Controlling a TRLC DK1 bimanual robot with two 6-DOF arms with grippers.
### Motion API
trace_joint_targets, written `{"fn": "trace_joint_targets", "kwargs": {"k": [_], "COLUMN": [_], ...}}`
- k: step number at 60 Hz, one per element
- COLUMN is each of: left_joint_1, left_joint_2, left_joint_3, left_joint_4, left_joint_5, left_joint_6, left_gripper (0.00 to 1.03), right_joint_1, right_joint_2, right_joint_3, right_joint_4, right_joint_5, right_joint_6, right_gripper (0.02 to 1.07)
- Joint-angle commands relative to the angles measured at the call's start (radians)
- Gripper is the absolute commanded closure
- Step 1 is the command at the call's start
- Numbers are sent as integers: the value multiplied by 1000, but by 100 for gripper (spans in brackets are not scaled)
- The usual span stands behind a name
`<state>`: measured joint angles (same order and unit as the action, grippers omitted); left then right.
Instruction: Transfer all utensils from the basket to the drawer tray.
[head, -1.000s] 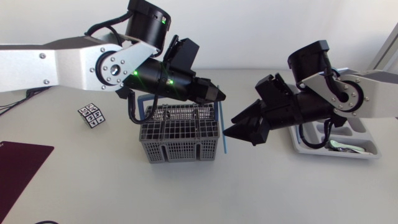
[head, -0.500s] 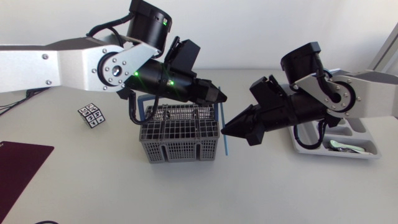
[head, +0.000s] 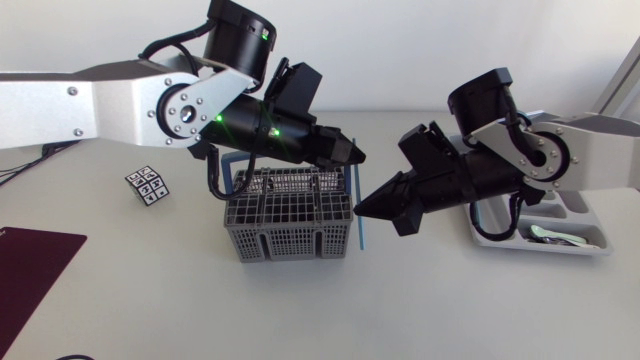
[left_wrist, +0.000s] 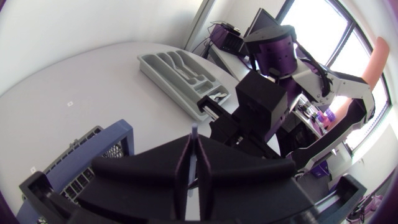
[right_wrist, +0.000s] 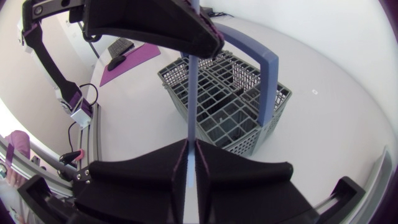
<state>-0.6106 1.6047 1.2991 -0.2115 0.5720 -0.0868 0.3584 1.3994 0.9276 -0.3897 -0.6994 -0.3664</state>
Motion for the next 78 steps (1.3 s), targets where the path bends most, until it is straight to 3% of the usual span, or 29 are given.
{"fn": "trace_joint_targets", "kwargs": {"k": [1, 9, 31, 44, 61, 78], "left_joint_1": [2, 2, 3, 31, 103, 156], "left_joint_2": [8, 4, -3, -15, -69, -120], "left_joint_3": [6, 5, 8, 6, -11, -47], "left_joint_4": [18, 21, 23, 27, 35, 37], "left_joint_5": [9, 9, 9, 6, -27, -54], "left_joint_6": [-28, -31, -30, -25, -8, 9], "left_gripper": [95, 87, 41, 31, 19, 10], "right_joint_1": [14, 14, 13, -24, -286, -605], "right_joint_2": [4, 3, 1, -5, -13, 79], "right_joint_3": [-19, -29, -58, -90, -95, 16], "right_joint_4": [2, 2, -1, -28, -130, -233], "right_joint_5": [-8, -8, -6, 3, 8, -17], "right_joint_6": [9, 9, 0, -42, -180, -310], "right_gripper": [101, 101, 101, 101, 101, 101]}}
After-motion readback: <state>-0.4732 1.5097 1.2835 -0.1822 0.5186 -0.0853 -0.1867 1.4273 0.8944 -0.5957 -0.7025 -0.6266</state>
